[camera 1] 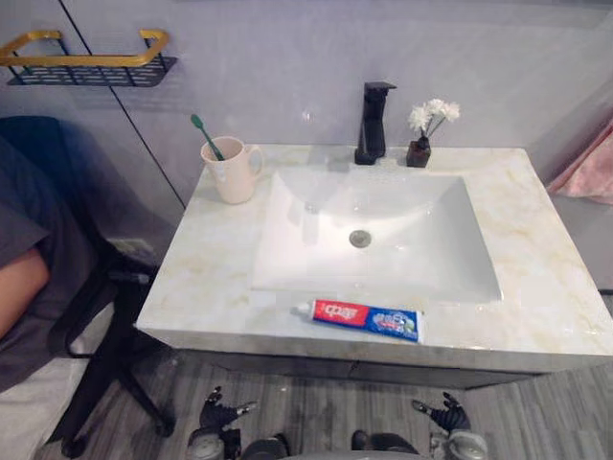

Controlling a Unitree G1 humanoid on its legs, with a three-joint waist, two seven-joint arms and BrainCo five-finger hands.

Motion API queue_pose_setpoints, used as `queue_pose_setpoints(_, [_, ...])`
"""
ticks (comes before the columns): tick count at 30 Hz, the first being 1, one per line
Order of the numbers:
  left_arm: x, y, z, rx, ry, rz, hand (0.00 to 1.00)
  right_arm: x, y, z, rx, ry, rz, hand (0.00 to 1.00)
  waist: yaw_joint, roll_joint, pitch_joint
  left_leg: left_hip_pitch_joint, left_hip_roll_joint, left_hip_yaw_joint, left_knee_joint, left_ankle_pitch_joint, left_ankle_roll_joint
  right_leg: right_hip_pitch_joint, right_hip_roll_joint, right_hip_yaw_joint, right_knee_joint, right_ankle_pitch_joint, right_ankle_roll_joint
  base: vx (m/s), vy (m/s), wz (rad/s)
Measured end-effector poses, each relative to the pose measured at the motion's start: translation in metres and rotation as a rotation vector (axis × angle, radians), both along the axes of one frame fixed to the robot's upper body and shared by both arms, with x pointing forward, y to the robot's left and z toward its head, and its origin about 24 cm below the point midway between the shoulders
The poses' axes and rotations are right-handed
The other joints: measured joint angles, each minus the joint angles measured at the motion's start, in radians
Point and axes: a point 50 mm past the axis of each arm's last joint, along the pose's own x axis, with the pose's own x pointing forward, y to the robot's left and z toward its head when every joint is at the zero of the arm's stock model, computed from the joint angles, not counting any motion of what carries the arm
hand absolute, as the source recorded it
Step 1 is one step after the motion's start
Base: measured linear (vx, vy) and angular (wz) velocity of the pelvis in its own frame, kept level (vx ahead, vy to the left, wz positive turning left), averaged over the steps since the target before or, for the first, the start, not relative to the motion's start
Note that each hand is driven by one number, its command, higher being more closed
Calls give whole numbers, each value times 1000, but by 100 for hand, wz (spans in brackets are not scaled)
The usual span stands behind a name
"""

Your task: Organize washtable

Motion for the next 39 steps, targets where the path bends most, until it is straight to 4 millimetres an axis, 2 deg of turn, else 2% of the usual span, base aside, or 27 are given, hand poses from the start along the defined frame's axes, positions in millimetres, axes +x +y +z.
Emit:
queue_pose_setpoints(3, [0,5,1,15,2,-2,0,3,-3,0,10,-6,-36,0,1,1,-3,28,-4,-10,-14,0,1,34,-9,-8,-16,0,0,119,60,9])
queue_pose_setpoints(4, [-23,10,-6,29,90,-27,0,-3,-23,-3,-18,46,-97,0,-4,7,-26,68,-32,-92,-186,98,42,17,-8,-22,-67,52,8,56,13,10])
queue_pose_setpoints(10, [-23,10,-6,29,91,-27,0,-5,-23,-3,-17,51,-100,0,-4,6,-26,70,-31,-92,-186,98,42,18,-8,-23,-67,52,8,0,0,1])
queue_pose_setpoints(18, [-36,2,-14,-8,146,-7,0,-35,-25,-12,51,95,-256,0,-6,2,-19,106,-30,-94,-193,99,42,93,-10,-43,-141,83,13,-2,-2,5])
queue_pose_setpoints(22, [-42,3,-16,-25,163,28,0,-44,-23,-14,81,99,-329,0,-5,2,-11,113,-31,-98,-192,99,41,123,-12,-61,-177,101,19,-43,-15,6])
queue_pose_setpoints(27, [-49,7,-18,-31,188,71,0,-44,-27,-13,76,88,-367,0,-1,4,-11,114,-30,-103,-202,106,38,126,-12,-71,-188,103,20,-46,-25,5])
queue_pose_setpoints(30, [-52,31,-13,7,171,170,0,-43,-31,-12,65,84,-367,0,-1,1,-9,112,-30,-124,-206,108,36,142,-11,-95,-206,106,18,-2,-32,20])
queue_pose_setpoints(33, [-45,82,10,134,70,306,0,-35,-43,-5,33,41,-364,0,2,6,-5,112,-29,-137,-208,108,36,154,-10,-113,-217,107,18,15,-34,14])
queue_pose_setpoints(35, [-35,105,28,203,-28,360,0,-35,-49,-3,20,25,-385,0,4,11,-3,110,-30,-147,-210,108,36,158,-11,-123,-223,107,18,10,-26,18])
queue_pose_setpoints(36, [-24,123,51,266,-157,412,0,-31,-53,1,7,-2,-387,0,8,18,0,104,-31,-157,-210,108,36,158,-12,-141,-224,107,18,10,-20,18])
queue_pose_setpoints(38, [-11,134,75,312,-294,444,0,-30,-56,4,-5,-23,-384,0,23,26,5,102,-32,-164,-211,108,36,160,-13,-149,-224,106,18,16,-15,14])
queue_pose_setpoints(39, [1,138,95,334,-414,468,0,-30,-58,6,-12,-34,-382,0,29,32,7,102,-33,-171,-211,108,36,168,-14,-160,-224,106,18,29,-20,22])
